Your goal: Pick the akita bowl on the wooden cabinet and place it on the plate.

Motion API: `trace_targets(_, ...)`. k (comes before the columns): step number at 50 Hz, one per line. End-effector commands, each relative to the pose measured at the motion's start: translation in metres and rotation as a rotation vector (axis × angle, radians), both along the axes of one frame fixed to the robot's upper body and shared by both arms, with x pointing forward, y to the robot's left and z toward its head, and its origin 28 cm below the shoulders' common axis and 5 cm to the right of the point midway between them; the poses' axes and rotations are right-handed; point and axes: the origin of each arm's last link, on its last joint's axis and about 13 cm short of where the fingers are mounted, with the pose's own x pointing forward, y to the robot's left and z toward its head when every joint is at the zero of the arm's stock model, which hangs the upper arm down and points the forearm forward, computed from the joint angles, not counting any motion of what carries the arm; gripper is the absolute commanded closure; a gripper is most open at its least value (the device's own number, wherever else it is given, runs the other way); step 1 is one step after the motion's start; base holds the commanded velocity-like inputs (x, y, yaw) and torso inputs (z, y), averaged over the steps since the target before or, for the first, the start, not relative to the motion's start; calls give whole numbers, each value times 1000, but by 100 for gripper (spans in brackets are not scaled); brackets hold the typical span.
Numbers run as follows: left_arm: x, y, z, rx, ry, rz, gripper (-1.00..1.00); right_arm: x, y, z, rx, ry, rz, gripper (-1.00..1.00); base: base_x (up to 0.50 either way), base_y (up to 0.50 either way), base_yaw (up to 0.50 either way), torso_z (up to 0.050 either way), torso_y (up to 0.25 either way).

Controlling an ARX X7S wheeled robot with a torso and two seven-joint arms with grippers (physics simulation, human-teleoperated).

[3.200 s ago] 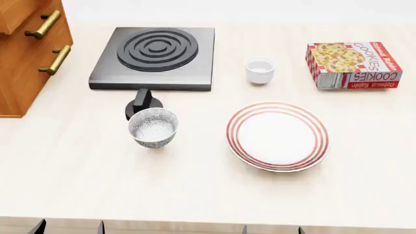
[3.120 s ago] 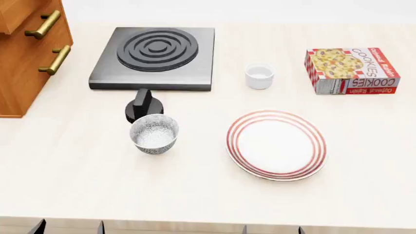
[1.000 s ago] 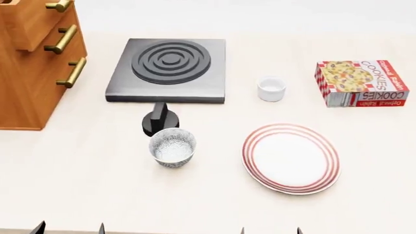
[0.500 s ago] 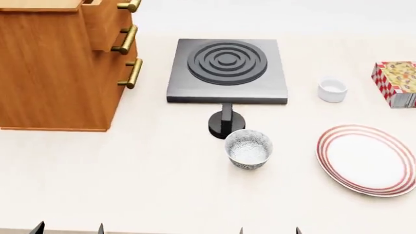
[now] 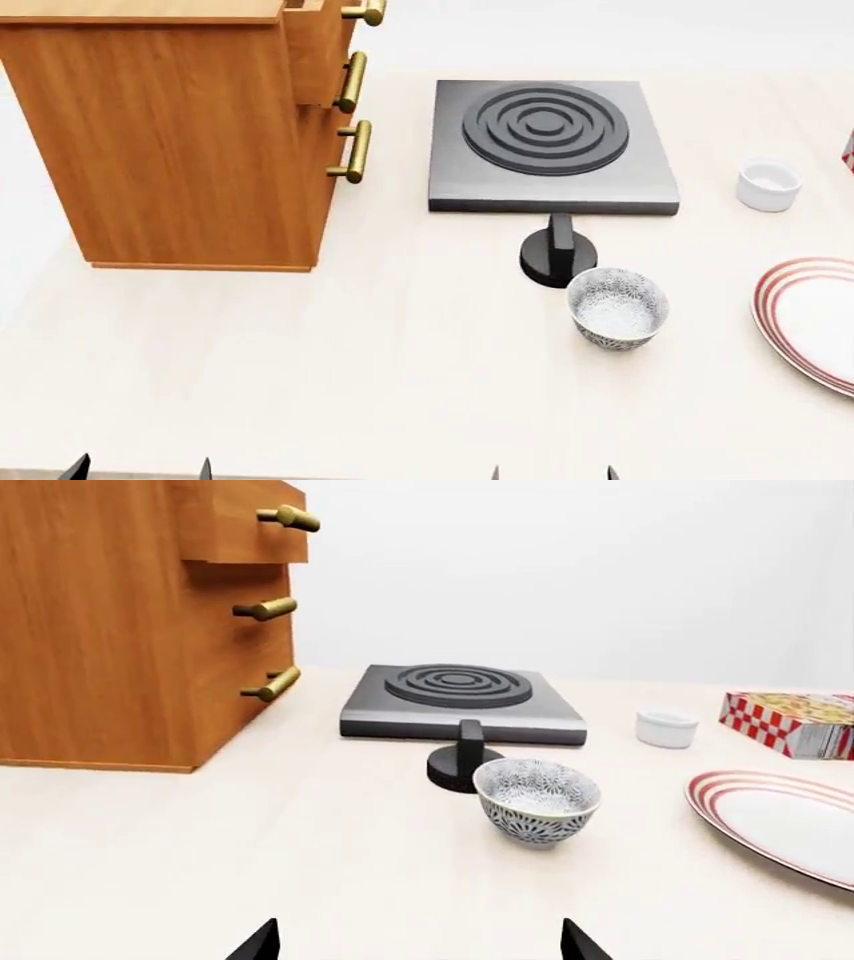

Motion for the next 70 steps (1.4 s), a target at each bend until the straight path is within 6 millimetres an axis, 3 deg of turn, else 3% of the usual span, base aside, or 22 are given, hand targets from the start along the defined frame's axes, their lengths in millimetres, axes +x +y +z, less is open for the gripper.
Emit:
trace_targets(1,0,-1,0,-12,-3,-7,-100,1,-1,1,0,1,0,-100,0,0,0,0,0)
trace_targets(15,-3,-1,4,3,-29,15,-100,-1,-1,4,5,-21,-14,-100,0,0,0,0,0)
trace_targets(20,-7,-2,13,4,6,156,-100,-6,-1,16,-14,-82,-47,-100,0,0,0,0,0)
trace_targets(23,-6,1,21,-46,-36,130,-100,-8,-2,27,12,-104,-57,-100,0,0,0,0,0)
trace_targets(28,-6,1,21,-46,-36,130,-100,-9,-2,27,12,-104,-57,-100,0,0,0,0,0)
trace_targets(29,-5,2,30,-35,-35,146,-100,-12,-4,43,59,-142,-69,-100,0,0,0,0,0)
trace_targets(36,-7,0,43,-60,-90,172,-100,-12,-3,61,68,-144,-137,-100,0,0,0,0,0)
trace_targets(37,-6,1,47,-44,-115,195,-100,-14,-2,71,69,-156,-173,-100,0,0,0,0,0)
trace_targets(41,-6,1,48,-44,-115,195,-100,-14,-2,71,69,-156,-173,-100,0,0,0,0,0)
trace_targets(42,-9,-1,60,-22,-186,167,-100,-20,2,91,49,-204,-132,-100,0,0,0,0,0)
trace_targets(43,-10,-1,62,-17,-193,173,-100,-23,4,95,50,-224,-82,-100,0,0,0,0,0)
trace_targets(44,-10,-1,65,-8,-194,176,-100,-26,6,98,82,-213,-6,-100,0,0,0,0,0)
trace_targets(50,-10,-1,68,-10,-180,166,-100,-28,7,102,76,-239,-8,-100,0,0,0,0,0)
trace_targets(54,-13,-5,85,12,-236,146,-100,-38,10,121,126,-283,46,-100,0,0,0,0,0)
trace_targets(62,-22,-10,110,22,-303,111,-100,-46,11,128,53,-334,49,-100,0,0,0,0,0)
trace_targets(70,-15,-11,140,46,-356,75,-100,-46,11,130,52,-346,41,-100,0,0,0,0,0)
